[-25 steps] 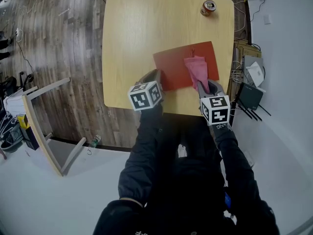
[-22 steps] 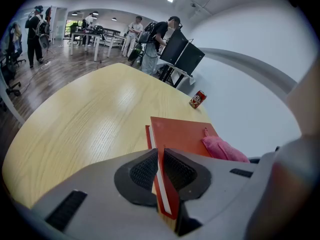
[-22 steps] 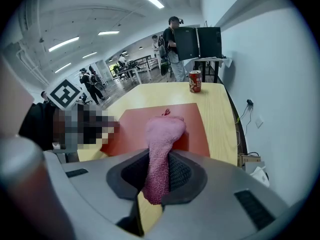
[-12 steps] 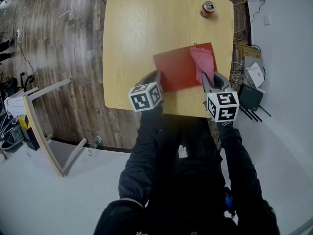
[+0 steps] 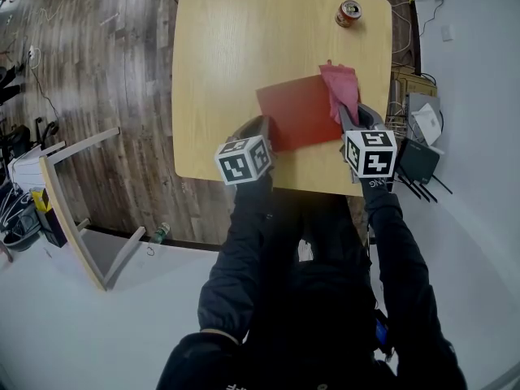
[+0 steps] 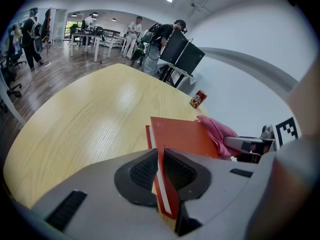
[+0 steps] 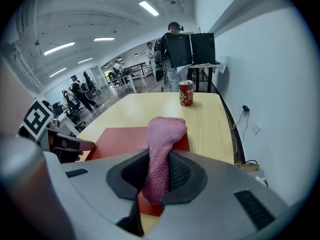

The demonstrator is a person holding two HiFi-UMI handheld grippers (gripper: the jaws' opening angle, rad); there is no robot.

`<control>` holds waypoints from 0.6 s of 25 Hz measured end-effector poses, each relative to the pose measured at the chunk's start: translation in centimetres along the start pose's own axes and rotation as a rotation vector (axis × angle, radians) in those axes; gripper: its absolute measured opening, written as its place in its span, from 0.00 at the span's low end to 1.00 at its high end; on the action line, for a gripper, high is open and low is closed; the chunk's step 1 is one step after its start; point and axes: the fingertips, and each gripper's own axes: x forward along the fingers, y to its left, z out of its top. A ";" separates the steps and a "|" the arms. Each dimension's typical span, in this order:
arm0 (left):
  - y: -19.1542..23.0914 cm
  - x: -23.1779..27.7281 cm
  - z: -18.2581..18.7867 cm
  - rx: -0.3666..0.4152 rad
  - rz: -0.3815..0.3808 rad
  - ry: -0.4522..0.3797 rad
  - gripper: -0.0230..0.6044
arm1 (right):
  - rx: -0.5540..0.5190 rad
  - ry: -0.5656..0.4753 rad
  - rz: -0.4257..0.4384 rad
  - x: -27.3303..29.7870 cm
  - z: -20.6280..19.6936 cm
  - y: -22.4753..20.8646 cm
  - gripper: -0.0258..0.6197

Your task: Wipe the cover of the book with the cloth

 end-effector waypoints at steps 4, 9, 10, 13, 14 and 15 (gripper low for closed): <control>0.0 0.0 0.1 0.003 0.001 0.000 0.14 | 0.032 0.017 -0.007 -0.6 -1.3 -0.4 0.16; 0.0 -0.1 0.1 0.005 0.007 0.004 0.14 | 0.060 0.032 -0.013 -1.9 -3.0 -0.4 0.16; 0.0 -0.1 0.1 0.004 0.008 0.005 0.14 | 0.065 0.036 -0.013 -2.2 -3.4 -0.4 0.16; 0.0 -0.1 0.1 0.007 0.017 0.006 0.14 | 0.085 0.046 -0.016 -3.2 -4.7 -0.3 0.16; 0.0 -0.1 0.1 0.010 0.020 0.008 0.14 | 0.091 0.051 -0.017 -3.6 -5.1 -0.3 0.16; -0.1 -0.1 0.0 0.014 0.023 0.010 0.14 | 0.098 0.055 -0.019 -3.9 -5.6 -0.4 0.16</control>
